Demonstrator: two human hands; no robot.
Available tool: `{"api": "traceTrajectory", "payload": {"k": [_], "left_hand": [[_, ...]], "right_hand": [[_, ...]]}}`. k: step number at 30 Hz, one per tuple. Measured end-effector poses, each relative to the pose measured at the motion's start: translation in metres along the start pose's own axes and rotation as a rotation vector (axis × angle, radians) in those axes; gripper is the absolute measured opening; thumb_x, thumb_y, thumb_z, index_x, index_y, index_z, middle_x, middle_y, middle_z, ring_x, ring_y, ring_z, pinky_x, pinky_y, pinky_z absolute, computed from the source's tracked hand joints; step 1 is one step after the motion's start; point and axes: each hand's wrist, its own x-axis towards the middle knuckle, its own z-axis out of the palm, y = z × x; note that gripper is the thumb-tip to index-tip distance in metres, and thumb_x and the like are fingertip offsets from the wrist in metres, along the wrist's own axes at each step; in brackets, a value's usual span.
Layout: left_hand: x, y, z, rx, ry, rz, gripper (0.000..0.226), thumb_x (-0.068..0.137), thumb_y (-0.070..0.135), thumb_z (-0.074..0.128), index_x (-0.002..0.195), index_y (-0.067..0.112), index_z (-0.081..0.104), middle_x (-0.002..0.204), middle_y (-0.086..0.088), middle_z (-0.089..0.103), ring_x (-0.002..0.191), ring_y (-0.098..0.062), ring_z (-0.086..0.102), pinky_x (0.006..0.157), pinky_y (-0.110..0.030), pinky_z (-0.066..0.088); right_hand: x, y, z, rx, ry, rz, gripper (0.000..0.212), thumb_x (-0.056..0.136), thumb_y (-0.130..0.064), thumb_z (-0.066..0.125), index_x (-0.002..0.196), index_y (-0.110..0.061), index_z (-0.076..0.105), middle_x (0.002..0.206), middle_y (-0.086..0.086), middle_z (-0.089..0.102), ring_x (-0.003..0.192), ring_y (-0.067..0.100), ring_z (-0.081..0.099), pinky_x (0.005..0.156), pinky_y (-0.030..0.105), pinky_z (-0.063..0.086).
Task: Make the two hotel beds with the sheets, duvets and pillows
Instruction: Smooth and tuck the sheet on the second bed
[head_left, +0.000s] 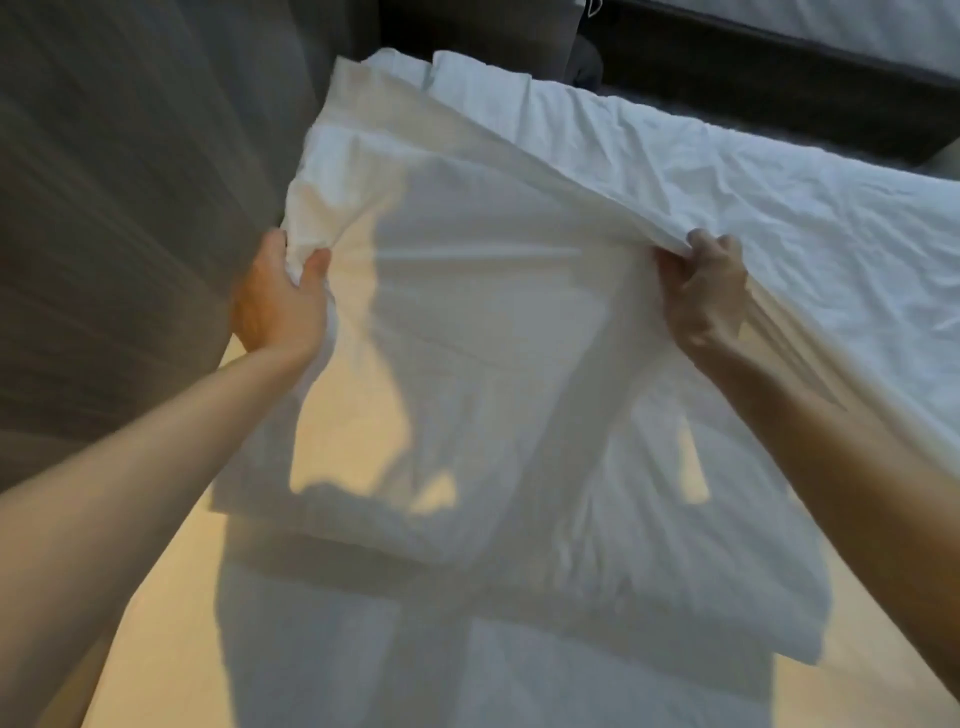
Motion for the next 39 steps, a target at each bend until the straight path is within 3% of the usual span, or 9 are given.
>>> {"api": "traceTrajectory", "payload": {"k": [6,10,13,18,24,30,33,36,39], "left_hand": [[0.025,-0.015,0.046,0.185,-0.141,-0.215,0.030,0.097,0.030,0.052,0.119,0.008,0.052,0.124,-0.019,0.058,0.116,-0.038,0.052,0.096,-0.043,0.039],[0.002,-0.042,0.058,0.358,-0.114,-0.285,0.036,0.095,0.014,0.051,0.130,0.012,0.048,0.137,-0.018,0.043,0.126,-0.036,0.043,0.105,-0.043,0.029],[-0.027,-0.036,0.061,0.347,-0.028,0.111,0.046,0.088,0.004,0.051,0.133,0.014,0.048,0.142,-0.014,0.040,0.131,-0.033,0.039,0.115,-0.047,0.014],[-0.103,-0.017,0.112,0.449,-0.429,0.570,0.051,0.094,0.029,0.034,0.145,0.027,0.041,0.156,-0.004,0.032,0.145,-0.029,0.023,0.112,-0.060,0.001],[-0.083,-0.079,0.104,0.731,-0.390,0.464,0.058,0.095,0.056,0.022,0.151,0.040,0.020,0.163,0.002,0.004,0.149,-0.030,-0.001,0.110,-0.065,-0.008],[-0.084,-0.088,0.079,0.744,-0.423,0.177,0.060,0.096,0.061,0.017,0.150,0.048,-0.005,0.159,0.000,-0.023,0.145,-0.035,-0.019,0.111,-0.068,-0.007],[-0.104,-0.068,0.074,0.712,-0.396,0.137,0.059,0.098,0.053,0.024,0.152,0.041,0.004,0.159,-0.012,-0.018,0.142,-0.045,-0.020,0.106,-0.073,-0.011],[-0.156,-0.062,0.068,0.670,-0.427,0.343,0.059,0.093,0.057,0.029,0.150,0.043,0.019,0.162,-0.011,-0.005,0.143,-0.048,-0.012,0.102,-0.067,-0.022],[-0.205,-0.082,0.055,0.717,-0.522,0.398,0.067,0.086,0.066,0.033,0.148,0.042,0.029,0.161,-0.011,0.014,0.143,-0.051,0.004,0.105,-0.072,-0.010]], "right_hand": [[0.022,0.018,0.024,-0.131,-0.353,0.088,0.032,0.098,-0.021,0.050,0.125,-0.003,0.051,0.129,0.024,0.040,0.112,0.038,0.050,0.088,0.035,0.038],[-0.014,0.027,0.076,-0.127,-0.671,-0.142,0.074,0.093,0.000,0.047,0.155,-0.023,0.014,0.162,0.015,-0.003,0.140,0.035,0.030,0.106,0.033,0.030],[-0.051,0.013,0.097,-0.030,-0.530,-0.195,0.081,0.088,0.006,0.040,0.155,-0.030,0.011,0.163,0.003,-0.006,0.149,0.025,0.010,0.119,0.050,0.015],[-0.124,-0.004,0.120,-0.100,-0.471,-0.175,0.065,0.099,-0.019,0.041,0.155,-0.022,0.009,0.163,-0.001,0.000,0.150,0.022,-0.004,0.117,0.054,-0.005],[-0.135,0.071,0.110,-0.392,-0.556,-0.113,0.066,0.090,-0.073,0.024,0.147,-0.055,-0.003,0.158,-0.020,-0.019,0.145,0.013,-0.025,0.104,0.070,-0.019],[-0.134,0.078,0.101,-0.384,-0.592,0.035,0.074,0.085,-0.079,0.025,0.147,-0.054,-0.009,0.157,-0.017,-0.026,0.144,0.020,-0.031,0.101,0.076,-0.015],[-0.156,0.064,0.101,-0.344,-0.605,0.019,0.079,0.085,-0.079,0.024,0.149,-0.049,-0.012,0.158,-0.010,-0.028,0.144,0.025,-0.030,0.102,0.073,-0.018],[-0.206,0.054,0.099,-0.334,-0.625,-0.063,0.081,0.084,-0.080,0.019,0.150,-0.044,-0.013,0.158,-0.007,-0.029,0.144,0.025,-0.030,0.106,0.069,-0.019],[-0.259,0.059,0.093,-0.360,-0.623,-0.186,0.084,0.081,-0.081,0.015,0.151,-0.042,-0.010,0.159,-0.006,-0.026,0.145,0.025,-0.027,0.105,0.070,-0.017]]}}
